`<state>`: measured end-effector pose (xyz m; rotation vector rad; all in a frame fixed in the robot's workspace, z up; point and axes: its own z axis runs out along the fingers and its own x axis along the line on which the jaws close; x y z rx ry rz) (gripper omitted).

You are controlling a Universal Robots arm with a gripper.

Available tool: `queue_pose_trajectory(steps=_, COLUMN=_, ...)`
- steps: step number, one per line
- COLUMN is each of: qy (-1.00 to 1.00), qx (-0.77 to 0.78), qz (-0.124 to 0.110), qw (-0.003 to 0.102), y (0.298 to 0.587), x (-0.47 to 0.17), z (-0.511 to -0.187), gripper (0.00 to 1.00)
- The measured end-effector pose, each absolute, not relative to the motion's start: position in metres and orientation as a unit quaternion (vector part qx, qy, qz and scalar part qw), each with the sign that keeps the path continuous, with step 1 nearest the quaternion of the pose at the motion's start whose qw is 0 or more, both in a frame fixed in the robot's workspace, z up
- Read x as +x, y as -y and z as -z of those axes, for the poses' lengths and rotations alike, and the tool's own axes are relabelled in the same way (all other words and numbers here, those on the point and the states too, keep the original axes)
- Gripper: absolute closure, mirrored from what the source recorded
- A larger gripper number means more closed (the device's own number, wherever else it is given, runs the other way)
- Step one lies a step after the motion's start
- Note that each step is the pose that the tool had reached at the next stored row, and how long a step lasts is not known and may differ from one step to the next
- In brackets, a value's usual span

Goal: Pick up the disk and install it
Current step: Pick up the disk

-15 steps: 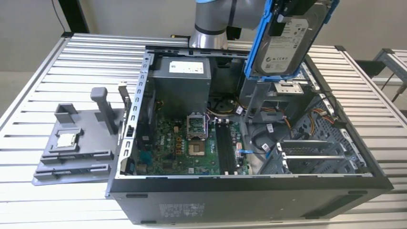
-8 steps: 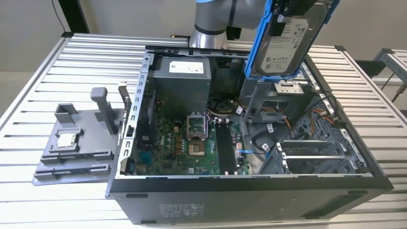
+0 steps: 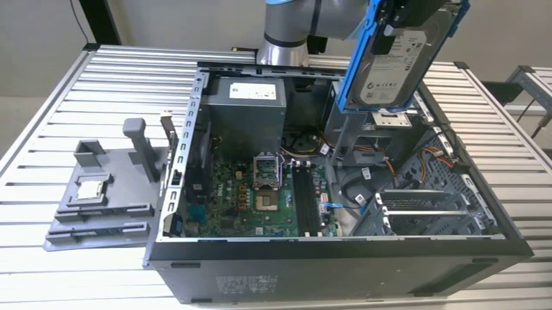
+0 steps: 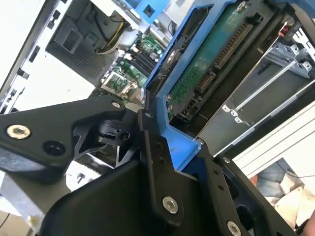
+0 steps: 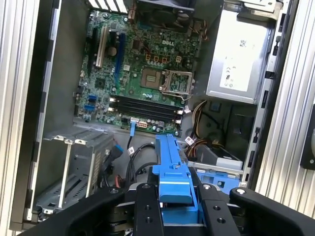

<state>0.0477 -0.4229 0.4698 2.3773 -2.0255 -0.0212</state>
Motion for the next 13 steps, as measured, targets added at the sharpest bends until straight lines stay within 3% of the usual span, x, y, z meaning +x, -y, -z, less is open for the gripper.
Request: queue_pose_trajectory(steps=13, qy=0.651, qx=0.759, qz=0.007, qw=0.009, y=0.460, x=0.049, z=-0.470, gripper=1.00)
